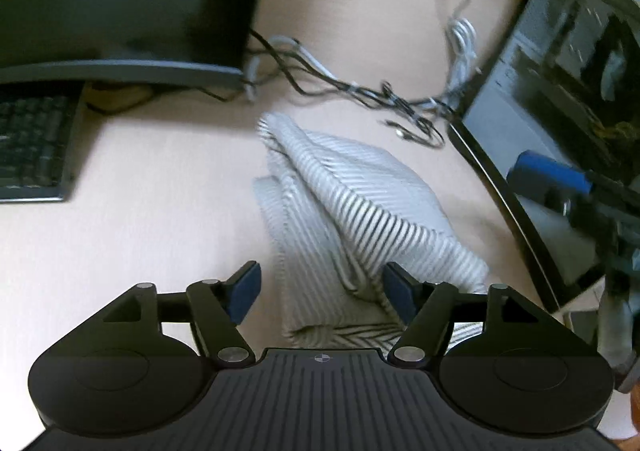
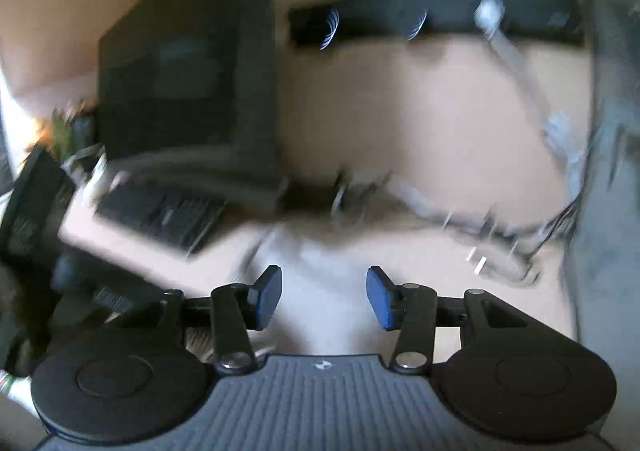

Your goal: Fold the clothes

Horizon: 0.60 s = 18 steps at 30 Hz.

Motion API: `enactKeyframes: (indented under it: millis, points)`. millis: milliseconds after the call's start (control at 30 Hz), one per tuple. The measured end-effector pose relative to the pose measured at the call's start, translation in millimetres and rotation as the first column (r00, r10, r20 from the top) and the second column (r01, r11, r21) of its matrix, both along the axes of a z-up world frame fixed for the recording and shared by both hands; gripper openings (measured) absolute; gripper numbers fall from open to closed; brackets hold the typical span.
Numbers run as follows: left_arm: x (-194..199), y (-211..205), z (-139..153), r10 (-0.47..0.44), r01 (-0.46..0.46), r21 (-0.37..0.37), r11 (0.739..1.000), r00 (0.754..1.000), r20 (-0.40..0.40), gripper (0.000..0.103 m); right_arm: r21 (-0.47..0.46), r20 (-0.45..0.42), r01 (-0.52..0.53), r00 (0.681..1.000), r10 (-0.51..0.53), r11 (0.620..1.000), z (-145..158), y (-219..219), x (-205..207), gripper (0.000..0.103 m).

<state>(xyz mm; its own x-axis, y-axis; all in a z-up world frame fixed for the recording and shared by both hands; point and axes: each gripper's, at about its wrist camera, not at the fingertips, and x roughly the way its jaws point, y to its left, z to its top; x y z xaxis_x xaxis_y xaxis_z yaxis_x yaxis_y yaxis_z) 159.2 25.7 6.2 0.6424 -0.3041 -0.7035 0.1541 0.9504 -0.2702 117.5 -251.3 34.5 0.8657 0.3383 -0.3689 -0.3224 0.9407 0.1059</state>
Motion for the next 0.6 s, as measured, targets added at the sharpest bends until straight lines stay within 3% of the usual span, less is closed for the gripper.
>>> enactKeyframes:
  millis: [67, 167, 267, 400, 467, 600]
  points:
    - [-9.4, 8.5, 13.0, 0.017, -0.018, 0.014, 1.0, 1.0, 0.026, 0.078, 0.018, 0.028, 0.108, 0.994, -0.109, 0.994, -5.3, -2.2, 6.4, 0.046]
    - [-15.2, 16.4, 26.1, 0.026, -0.027, 0.019, 0.999, 0.998, 0.061, 0.082, -0.082, -0.064, 0.147, 0.986, -0.152, 0.986, -35.7, 6.6, 20.8, 0.045]
    - [-19.7, 25.6, 35.6, 0.037, -0.039, 0.014, 0.999, 0.995, 0.088, 0.086, -0.127, -0.152, -0.058, 0.988, 0.038, 0.99, -54.1, 38.1, 17.9, 0.044]
    - [-18.8, 42.4, 37.8, 0.083, -0.085, 0.011, 0.996, 0.992, 0.092, 0.086, -0.201, -0.125, -0.397, 0.917, 0.379, 0.895, -53.2, 90.0, -15.4, 0.039]
    - [-18.2, 51.9, 37.8, 0.103, -0.104, 0.004, 0.995, 0.991, 0.086, 0.086, -0.194, -0.063, -0.398, 0.917, 0.393, 0.897, -39.6, 89.4, -18.9, 0.039]
    - [-9.9, 61.9, 41.0, 0.095, -0.091, -0.068, 0.994, 0.993, 0.065, 0.084, -0.19, -0.027, -0.273, 0.962, 0.273, 0.943, -23.8, 70.1, -9.3, 0.039]
